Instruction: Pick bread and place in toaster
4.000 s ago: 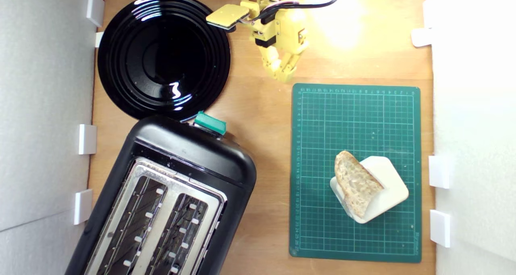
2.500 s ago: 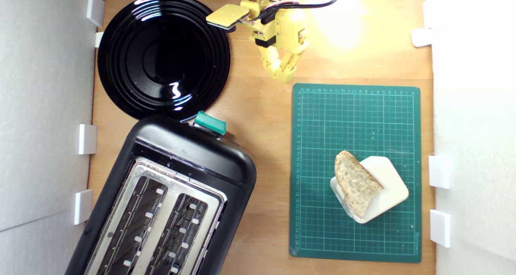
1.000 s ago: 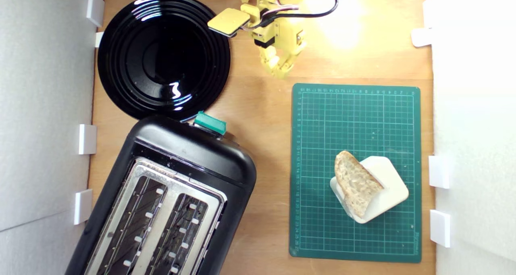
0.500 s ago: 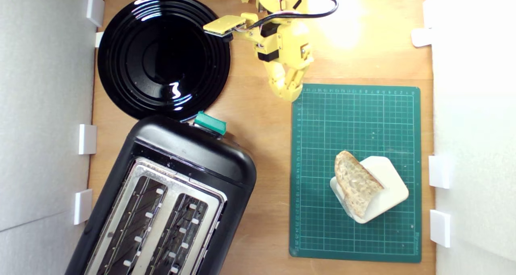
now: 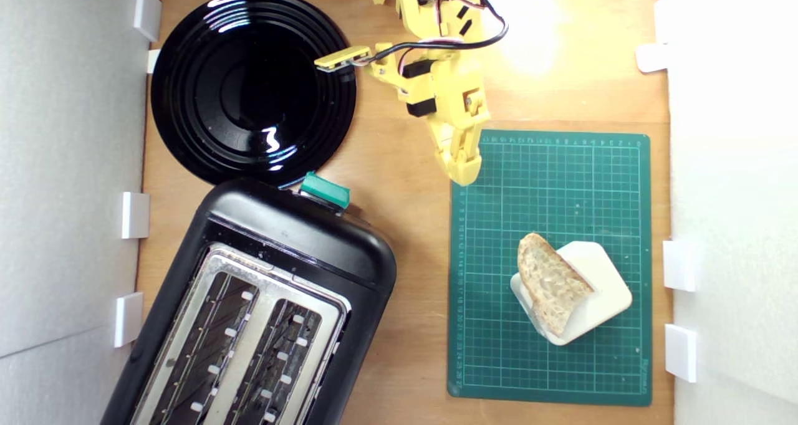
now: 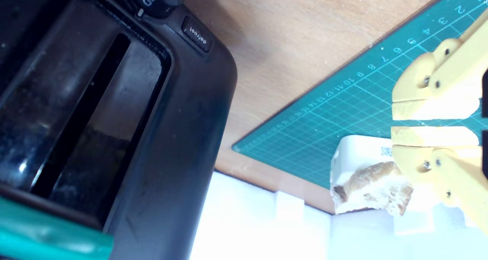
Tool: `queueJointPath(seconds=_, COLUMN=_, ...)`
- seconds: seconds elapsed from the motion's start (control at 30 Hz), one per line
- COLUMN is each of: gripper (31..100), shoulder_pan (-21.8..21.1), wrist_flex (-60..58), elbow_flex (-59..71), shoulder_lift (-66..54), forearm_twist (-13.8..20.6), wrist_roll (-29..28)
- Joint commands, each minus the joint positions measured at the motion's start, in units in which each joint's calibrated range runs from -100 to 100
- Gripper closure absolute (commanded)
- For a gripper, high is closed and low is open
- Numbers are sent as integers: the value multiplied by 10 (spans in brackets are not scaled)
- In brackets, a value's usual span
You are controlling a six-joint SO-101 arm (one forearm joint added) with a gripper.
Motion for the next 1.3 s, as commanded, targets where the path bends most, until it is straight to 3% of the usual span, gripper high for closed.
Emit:
queueJointPath(seconds=0.0, gripper=826, shoulder_pan=-4, wrist_flex=-100, elbow_flex=-30, shoulder_lift=73, forearm_twist=5, wrist_roll=-19)
queueJointPath(seconds=0.17, gripper=826, shoulder_pan=-16, wrist_flex=-194, elbow_flex=-32, shoulder_lift=147, forearm_twist=12, wrist_roll=-24)
queueJointPath(seconds=0.37, gripper=826, shoulder_pan=-23, wrist_flex=-290, elbow_flex=-35, shoulder_lift=227, forearm_twist=70, wrist_roll=-24)
queueJointPath(seconds=0.63, gripper=818, shoulder_pan=-24, wrist_flex=-387, elbow_flex=-38, shoulder_lift=309, forearm_twist=77, wrist_roll=-24)
queueJointPath(seconds=0.9, gripper=616, shoulder_pan=-24, wrist_flex=-410, elbow_flex=-112, shoulder_lift=403, forearm_twist=71, wrist_roll=-21)
queueJointPath(seconds=1.03, gripper=577, shoulder_pan=-24, wrist_flex=-410, elbow_flex=-172, shoulder_lift=449, forearm_twist=67, wrist_roll=-24)
queueJointPath(seconds=1.27, gripper=570, shoulder_pan=-41, wrist_flex=-410, elbow_flex=-237, shoulder_lift=494, forearm_twist=66, wrist_roll=-24)
